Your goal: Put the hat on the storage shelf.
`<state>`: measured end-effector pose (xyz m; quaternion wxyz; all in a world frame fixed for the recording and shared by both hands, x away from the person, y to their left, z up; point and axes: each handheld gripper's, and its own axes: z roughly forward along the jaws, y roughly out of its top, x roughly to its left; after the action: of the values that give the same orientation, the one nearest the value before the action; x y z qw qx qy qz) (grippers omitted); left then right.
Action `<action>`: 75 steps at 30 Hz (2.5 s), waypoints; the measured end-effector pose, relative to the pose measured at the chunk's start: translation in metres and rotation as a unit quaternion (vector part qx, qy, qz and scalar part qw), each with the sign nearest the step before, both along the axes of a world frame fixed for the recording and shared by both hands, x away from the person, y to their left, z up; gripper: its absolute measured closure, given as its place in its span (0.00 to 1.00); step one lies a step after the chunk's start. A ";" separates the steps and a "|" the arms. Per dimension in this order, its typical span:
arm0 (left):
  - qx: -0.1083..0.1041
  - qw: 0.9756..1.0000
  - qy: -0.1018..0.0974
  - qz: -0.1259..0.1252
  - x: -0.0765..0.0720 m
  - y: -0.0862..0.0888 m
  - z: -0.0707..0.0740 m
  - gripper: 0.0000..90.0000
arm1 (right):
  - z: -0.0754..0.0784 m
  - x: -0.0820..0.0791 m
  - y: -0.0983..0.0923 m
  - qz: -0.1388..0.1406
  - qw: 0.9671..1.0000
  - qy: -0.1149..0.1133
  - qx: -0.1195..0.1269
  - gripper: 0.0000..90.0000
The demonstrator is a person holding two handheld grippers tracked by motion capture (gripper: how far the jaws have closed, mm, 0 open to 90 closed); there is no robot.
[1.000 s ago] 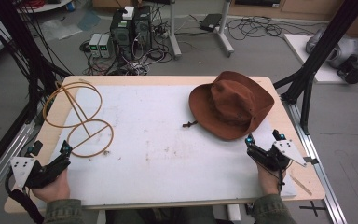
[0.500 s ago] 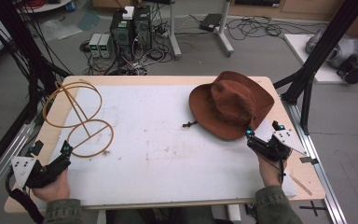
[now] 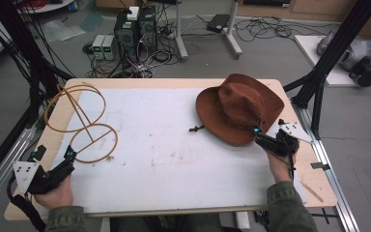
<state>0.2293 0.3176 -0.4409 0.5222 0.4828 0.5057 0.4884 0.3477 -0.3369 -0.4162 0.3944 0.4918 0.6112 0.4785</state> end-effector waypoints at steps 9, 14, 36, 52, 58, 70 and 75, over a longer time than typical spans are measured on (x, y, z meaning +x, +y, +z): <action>0.000 1.000 0.001 -0.001 0.001 0.000 0.000 0.17 | 0.007 0.026 -0.002 0.020 0.998 0.038 -0.036 0.09; 0.002 1.000 0.000 -0.001 0.001 -0.001 0.000 0.17 | 0.016 0.040 -0.001 0.031 0.997 0.054 -0.053 0.09; 0.003 1.000 0.005 -0.009 0.004 0.000 -0.002 0.17 | 0.002 0.100 -0.002 0.056 0.990 0.103 -0.078 0.09; 0.008 1.000 0.011 -0.018 0.006 -0.004 -0.003 0.17 | -0.005 0.106 0.007 0.083 0.988 0.099 -0.086 0.45; 0.003 1.000 0.009 -0.017 0.006 -0.003 -0.003 0.17 | -0.004 0.105 0.004 0.101 0.985 0.124 -0.063 0.98; 0.002 1.000 0.008 -0.017 0.006 -0.002 -0.003 0.17 | -0.004 0.106 -0.006 0.107 0.986 0.126 -0.014 0.99; 0.001 1.000 0.009 -0.017 0.006 -0.002 -0.003 0.17 | -0.003 0.105 -0.006 0.101 0.987 0.121 -0.010 0.99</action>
<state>0.2356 0.3153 -0.4442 0.5253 0.4962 0.5015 0.4758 0.4531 -0.3426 -0.4193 0.2720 0.4778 0.7055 0.4471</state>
